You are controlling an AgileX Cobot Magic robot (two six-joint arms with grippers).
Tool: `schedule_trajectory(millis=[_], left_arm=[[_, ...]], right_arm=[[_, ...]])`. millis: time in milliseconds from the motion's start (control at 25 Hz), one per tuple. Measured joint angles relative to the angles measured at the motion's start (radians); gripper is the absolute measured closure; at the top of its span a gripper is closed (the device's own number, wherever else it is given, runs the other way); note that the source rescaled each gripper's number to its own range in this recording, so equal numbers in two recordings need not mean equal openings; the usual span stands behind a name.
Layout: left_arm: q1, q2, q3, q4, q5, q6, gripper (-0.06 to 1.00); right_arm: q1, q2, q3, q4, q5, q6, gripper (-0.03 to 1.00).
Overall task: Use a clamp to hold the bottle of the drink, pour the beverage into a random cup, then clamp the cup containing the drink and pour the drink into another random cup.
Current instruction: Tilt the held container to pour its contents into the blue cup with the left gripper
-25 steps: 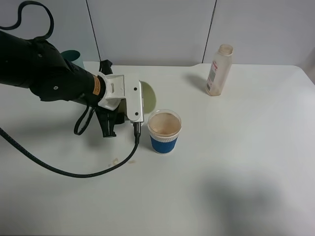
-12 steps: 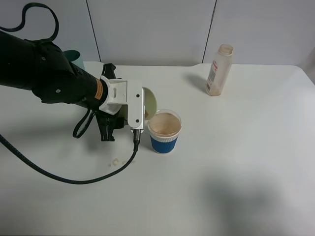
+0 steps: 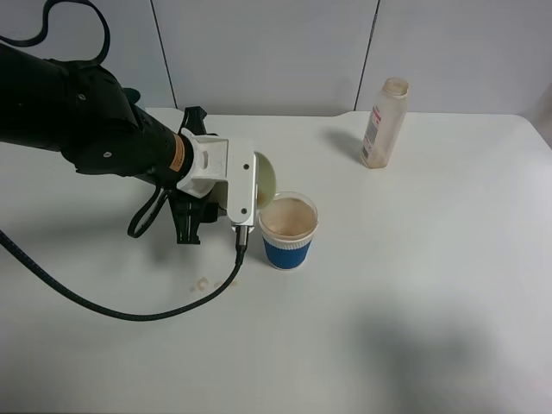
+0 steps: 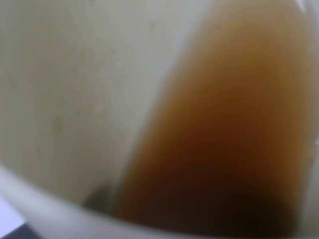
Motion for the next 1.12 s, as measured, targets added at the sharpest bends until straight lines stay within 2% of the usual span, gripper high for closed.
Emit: schedule_trajectory(millis=[280,520,1120], left_arm=[[-0.003,0.000,-0.016,0.019,0.026,-0.002,0.91],[-0.003,0.000,-0.047,0.069,0.053,-0.040,0.91],[-0.064,0.000,-0.053,0.091,0.086,-0.045,0.91]], right_arm=[[0.000,0.000,0.000,0.000,0.000,0.000,-0.03],[0.000,0.000,0.000,0.000,0.000,0.000,-0.03],[0.000,0.000,0.000,0.000,0.000,0.000,-0.03]])
